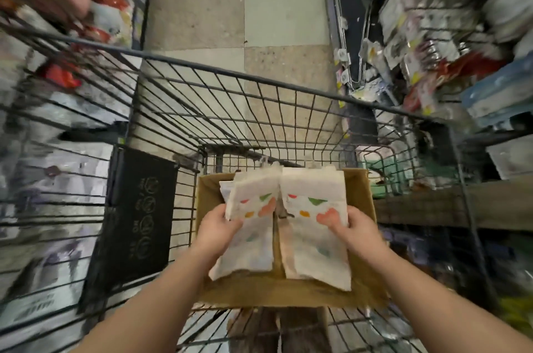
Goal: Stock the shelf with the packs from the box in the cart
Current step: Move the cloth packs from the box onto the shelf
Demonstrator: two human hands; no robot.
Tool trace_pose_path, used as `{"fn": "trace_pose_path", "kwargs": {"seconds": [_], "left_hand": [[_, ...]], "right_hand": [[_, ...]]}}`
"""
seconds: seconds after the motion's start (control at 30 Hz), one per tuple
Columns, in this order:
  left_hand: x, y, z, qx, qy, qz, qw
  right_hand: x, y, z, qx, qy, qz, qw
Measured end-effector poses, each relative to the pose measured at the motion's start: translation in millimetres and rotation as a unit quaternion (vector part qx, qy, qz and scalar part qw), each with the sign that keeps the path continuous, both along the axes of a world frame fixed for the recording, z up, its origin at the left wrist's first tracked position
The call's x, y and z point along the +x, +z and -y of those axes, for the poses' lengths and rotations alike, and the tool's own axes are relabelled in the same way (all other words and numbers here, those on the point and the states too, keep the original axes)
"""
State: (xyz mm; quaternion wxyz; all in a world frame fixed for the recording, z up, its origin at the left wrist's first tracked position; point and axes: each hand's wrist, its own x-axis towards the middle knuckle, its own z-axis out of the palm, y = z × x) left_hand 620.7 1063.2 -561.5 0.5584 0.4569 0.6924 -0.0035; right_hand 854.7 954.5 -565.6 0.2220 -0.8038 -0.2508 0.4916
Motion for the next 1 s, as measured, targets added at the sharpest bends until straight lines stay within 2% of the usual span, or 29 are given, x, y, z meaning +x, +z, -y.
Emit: {"fn": "trace_pose_path", "kwargs": {"seconds": [0.13, 0.33, 0.47, 0.73, 1.0], "left_hand": [[-5.2, 50.6, 0.4, 0.027, 0.011, 0.048, 0.998], [-11.4, 134.6, 1.3, 0.102, -0.011, 0.105, 0.989], [-14.5, 182.7, 6.3, 0.118, -0.014, 0.162, 0.980], [5.7, 261.8, 20.3, 0.173, -0.060, 0.269, 0.946], [46.3, 329.9, 80.0, 0.181, -0.116, 0.384, 0.898]], "right_hand": [[-11.4, 49.8, 9.5, 0.060, -0.035, 0.044, 0.997], [-24.0, 128.4, 21.4, 0.155, -0.094, 0.051, 0.982], [-29.8, 177.0, 31.7, 0.202, -0.141, 0.075, 0.966], [-25.7, 270.4, 73.7, 0.304, -0.222, 0.121, 0.919], [-22.5, 350.0, 162.5, 0.372, -0.279, 0.170, 0.869]]}}
